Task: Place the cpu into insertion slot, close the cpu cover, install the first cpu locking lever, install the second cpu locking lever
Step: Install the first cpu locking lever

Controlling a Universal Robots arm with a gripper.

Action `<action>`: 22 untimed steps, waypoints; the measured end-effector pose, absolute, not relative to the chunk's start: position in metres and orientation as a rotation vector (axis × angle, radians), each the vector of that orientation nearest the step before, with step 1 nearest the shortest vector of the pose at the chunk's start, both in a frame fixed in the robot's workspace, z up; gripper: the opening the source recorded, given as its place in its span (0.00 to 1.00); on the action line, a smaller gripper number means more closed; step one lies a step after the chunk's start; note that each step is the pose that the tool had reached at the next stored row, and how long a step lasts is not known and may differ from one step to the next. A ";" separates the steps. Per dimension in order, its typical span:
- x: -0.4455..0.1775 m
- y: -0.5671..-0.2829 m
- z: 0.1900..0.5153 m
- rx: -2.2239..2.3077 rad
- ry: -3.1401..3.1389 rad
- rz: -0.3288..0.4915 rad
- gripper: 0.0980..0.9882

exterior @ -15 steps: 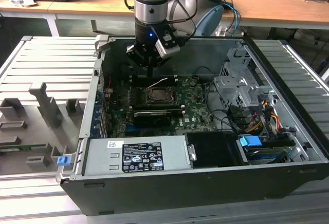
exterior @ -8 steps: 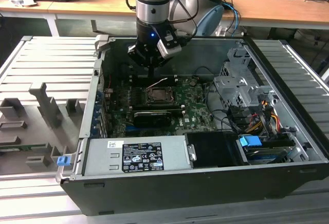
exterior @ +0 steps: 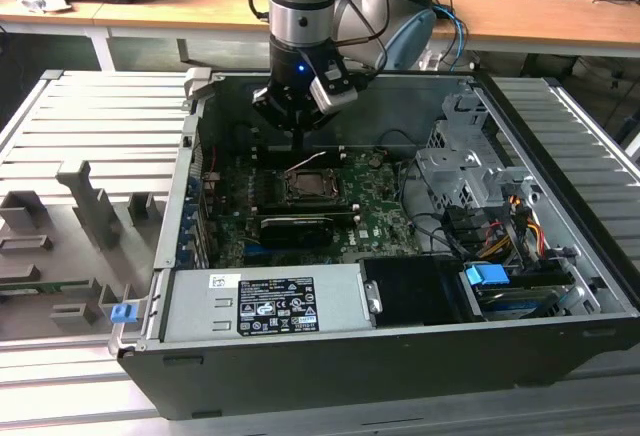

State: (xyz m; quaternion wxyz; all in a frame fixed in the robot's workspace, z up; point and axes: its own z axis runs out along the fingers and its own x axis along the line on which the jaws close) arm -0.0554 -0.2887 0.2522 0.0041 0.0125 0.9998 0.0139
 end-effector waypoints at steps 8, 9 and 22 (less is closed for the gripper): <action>-0.051 -0.289 0.252 0.039 3.133 0.044 0.01; -0.050 -0.289 0.252 0.039 3.133 0.044 0.01; -0.039 -0.289 0.252 0.039 3.133 0.044 0.01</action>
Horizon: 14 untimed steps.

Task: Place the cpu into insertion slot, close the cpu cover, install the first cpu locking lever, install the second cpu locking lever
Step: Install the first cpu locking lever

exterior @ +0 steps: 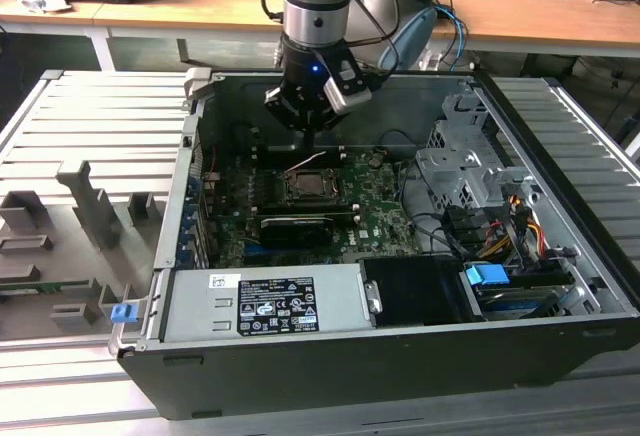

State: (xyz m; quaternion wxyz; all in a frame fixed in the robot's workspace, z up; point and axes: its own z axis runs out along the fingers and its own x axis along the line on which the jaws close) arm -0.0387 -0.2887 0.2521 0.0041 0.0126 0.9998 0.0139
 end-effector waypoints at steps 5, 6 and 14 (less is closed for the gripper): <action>-0.035 -0.289 0.252 0.039 3.133 0.044 0.01; -0.032 -0.289 0.252 0.039 3.133 0.044 0.01; -0.024 -0.288 0.248 0.027 3.133 0.059 0.01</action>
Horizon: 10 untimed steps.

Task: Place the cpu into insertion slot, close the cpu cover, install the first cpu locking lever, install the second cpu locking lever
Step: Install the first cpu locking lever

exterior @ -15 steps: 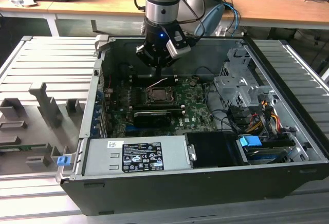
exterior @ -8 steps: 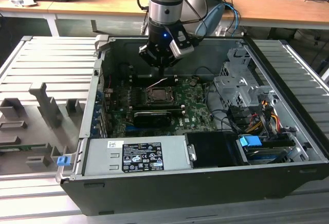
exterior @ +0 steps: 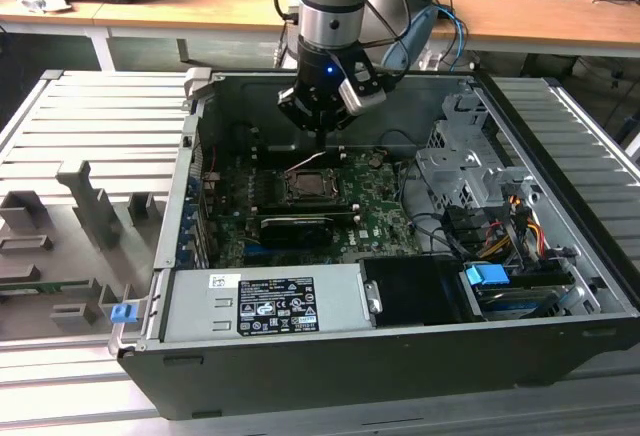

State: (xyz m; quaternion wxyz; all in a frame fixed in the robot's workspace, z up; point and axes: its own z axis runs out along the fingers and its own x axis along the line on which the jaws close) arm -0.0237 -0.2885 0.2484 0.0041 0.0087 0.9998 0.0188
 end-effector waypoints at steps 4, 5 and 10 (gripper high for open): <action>-0.030 -0.288 0.242 0.025 3.122 0.067 0.01; -0.031 -0.288 0.242 0.023 3.118 0.067 0.01; -0.035 -0.288 0.236 -0.047 3.110 0.114 0.01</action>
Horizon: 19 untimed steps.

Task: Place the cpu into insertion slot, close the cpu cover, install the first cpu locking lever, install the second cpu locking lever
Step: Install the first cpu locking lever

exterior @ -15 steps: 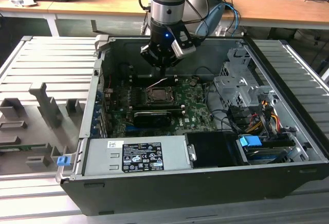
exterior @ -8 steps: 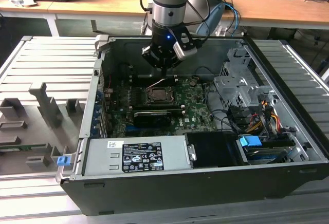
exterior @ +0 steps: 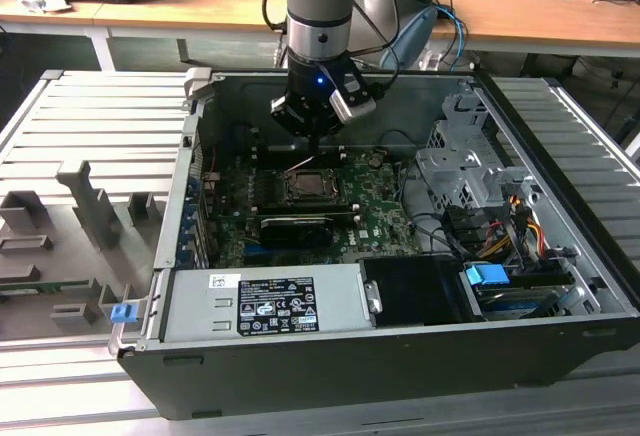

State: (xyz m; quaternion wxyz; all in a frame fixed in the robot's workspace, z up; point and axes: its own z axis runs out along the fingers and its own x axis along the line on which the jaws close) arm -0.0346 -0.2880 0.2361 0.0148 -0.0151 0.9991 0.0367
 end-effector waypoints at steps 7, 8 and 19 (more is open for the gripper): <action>-0.032 -0.283 0.222 -0.070 3.102 0.108 0.01; -0.030 -0.283 0.221 -0.080 3.102 0.107 0.01; -0.026 -0.282 0.206 -0.081 3.103 0.086 0.01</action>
